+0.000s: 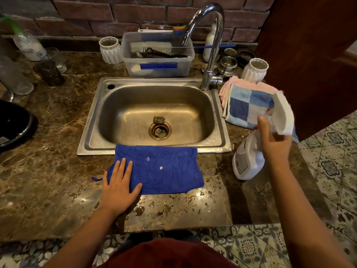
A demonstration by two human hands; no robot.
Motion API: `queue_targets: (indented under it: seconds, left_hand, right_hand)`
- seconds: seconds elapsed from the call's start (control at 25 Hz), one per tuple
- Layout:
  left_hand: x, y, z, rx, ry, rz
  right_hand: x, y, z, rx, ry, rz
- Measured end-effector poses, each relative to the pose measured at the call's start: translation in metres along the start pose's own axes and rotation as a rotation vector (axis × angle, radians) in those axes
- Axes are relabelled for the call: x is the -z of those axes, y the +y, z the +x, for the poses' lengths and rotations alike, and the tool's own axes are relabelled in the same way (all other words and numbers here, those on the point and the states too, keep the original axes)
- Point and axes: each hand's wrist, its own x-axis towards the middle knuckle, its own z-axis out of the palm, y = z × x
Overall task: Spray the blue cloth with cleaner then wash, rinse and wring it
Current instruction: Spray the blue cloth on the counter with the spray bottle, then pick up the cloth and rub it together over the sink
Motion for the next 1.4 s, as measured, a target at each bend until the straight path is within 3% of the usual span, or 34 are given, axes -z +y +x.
queue_targets:
  seconds: [0.32,0.56,0.68,0.76,0.84,0.96,1.12,1.2,1.32,1.4]
  left_hand:
    - [-0.003,0.006,-0.003,0.017,0.043,-0.04]
    - [0.001,0.004,-0.003,0.02,0.014,-0.013]
    - [0.006,0.004,-0.003,0.007,-0.01,-0.041]
    - [0.014,0.004,-0.002,0.013,0.029,-0.108]
    - [0.024,0.001,0.006,0.071,0.096,-0.159]
    - [0.034,-0.006,0.024,0.122,0.078,-0.138]
    - [0.035,0.002,0.032,0.123,0.028,-0.231]
    - [0.04,0.006,0.036,0.159,0.044,-0.381]
    - [0.051,0.011,0.047,0.142,0.025,-0.428]
    - [0.062,0.026,0.051,0.176,0.028,-0.685]
  right_hand:
    - [0.001,0.021,0.007,0.141,0.002,0.107]
    - [-0.001,0.032,-0.019,0.046,0.032,-0.05]
    - [-0.012,0.047,-0.061,-0.105,0.244,-0.05]
    - [-0.032,0.05,-0.102,-0.067,0.351,-0.077]
    - [-0.063,0.051,-0.124,0.047,0.166,-0.244]
    - [-0.117,0.046,-0.115,0.042,-0.286,-0.57]
    - [-0.158,0.048,-0.105,-0.033,-0.474,-0.873]
    - [-0.166,0.049,-0.109,-0.068,-0.503,-0.787]
    - [-0.172,0.039,-0.106,-0.198,-0.537,-0.468]
    - [-0.175,0.014,-0.102,-0.293,-0.486,-0.157]
